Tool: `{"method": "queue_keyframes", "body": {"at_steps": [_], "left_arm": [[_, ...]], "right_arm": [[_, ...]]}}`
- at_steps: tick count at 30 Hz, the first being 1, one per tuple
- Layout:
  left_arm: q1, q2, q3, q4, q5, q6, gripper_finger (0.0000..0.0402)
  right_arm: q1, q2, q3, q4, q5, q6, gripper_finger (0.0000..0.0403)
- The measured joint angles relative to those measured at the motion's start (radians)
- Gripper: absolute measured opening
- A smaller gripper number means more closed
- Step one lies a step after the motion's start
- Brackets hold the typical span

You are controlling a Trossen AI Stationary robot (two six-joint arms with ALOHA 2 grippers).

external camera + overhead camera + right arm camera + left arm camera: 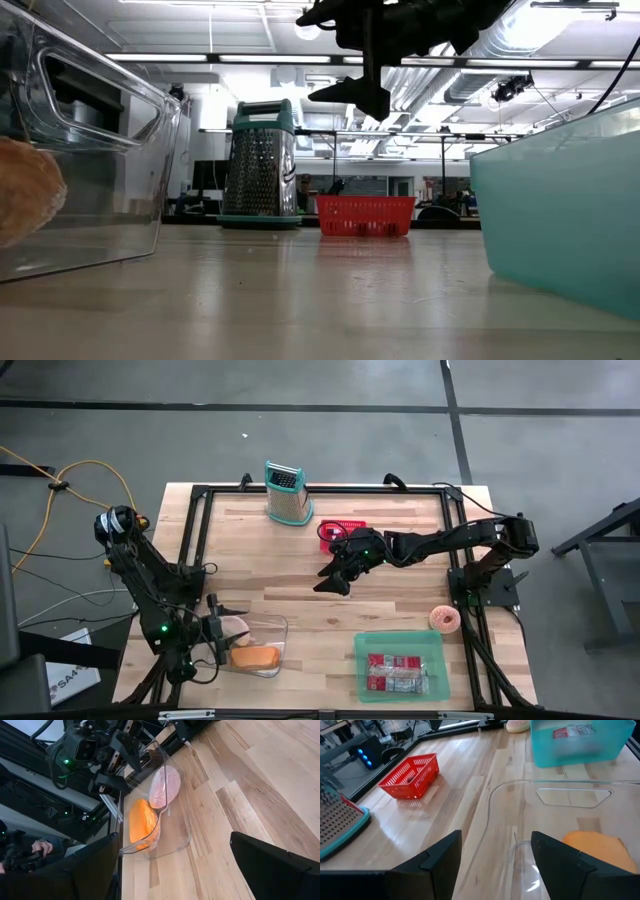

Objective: Pick & Place Food Item
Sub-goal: Put the donut into the transparent bin

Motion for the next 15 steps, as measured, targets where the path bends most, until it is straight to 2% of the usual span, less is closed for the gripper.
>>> {"method": "queue_keyframes", "body": {"at_steps": [8,15], "left_arm": [[0.0,-0.009,0.0,0.041,-0.045,0.072,0.0232],[0.042,-0.112,0.0,0.139,-0.084,0.232,0.0232]], "right_arm": [[0.0,0.0,0.0,0.0,0.0,0.0,0.0369],[0.0,0.0,0.0,0.0,0.0,0.0,0.0369]]}}
